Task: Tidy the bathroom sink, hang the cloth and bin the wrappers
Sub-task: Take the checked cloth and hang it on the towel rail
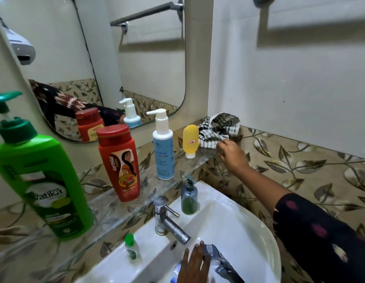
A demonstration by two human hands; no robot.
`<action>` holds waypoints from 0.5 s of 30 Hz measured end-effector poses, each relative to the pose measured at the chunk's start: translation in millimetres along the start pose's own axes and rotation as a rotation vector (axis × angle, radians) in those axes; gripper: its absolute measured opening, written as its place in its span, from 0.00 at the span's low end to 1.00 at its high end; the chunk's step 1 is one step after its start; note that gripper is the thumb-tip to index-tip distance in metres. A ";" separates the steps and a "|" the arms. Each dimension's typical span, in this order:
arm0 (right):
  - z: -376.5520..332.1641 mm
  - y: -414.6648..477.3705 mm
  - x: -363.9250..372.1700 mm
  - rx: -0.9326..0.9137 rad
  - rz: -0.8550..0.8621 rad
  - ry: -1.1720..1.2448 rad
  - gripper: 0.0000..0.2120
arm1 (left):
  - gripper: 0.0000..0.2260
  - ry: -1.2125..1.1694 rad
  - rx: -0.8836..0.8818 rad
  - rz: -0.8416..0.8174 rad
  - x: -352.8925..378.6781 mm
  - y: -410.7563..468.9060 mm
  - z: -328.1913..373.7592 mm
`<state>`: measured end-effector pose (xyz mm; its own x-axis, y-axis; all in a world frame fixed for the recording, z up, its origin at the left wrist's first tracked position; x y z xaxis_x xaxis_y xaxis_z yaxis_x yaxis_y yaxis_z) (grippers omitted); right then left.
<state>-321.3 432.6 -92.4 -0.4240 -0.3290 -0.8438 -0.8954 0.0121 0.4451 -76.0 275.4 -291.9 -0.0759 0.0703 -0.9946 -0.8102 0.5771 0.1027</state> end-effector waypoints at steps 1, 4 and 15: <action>-2.6 3.0 -1.7 -0.003 -0.012 -0.003 0.16 | 0.19 0.014 0.008 0.019 -2.8 4.1 1.3; -9.1 12.3 -5.8 -0.002 -0.082 -0.070 0.23 | 0.15 0.027 0.034 0.092 -9.7 13.4 3.0; -5.4 12.4 -53.0 0.193 0.003 -0.056 0.12 | 0.13 -0.132 0.116 0.043 -36.5 22.7 15.1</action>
<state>-309.2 445.1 -40.5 -0.4283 -0.2762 -0.8604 -0.9015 0.1950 0.3862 -82.8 298.2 -253.1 -0.0261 0.1983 -0.9798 -0.7345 0.6610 0.1534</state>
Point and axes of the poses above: each hand's wrist, its own y-axis towards the middle knuckle, its own x-axis out of the palm, z = x × y, the point moved 2 cm from there along y, towards the middle knuckle, and after that the axes turned 13 degrees about x, right-handed, at the moved point
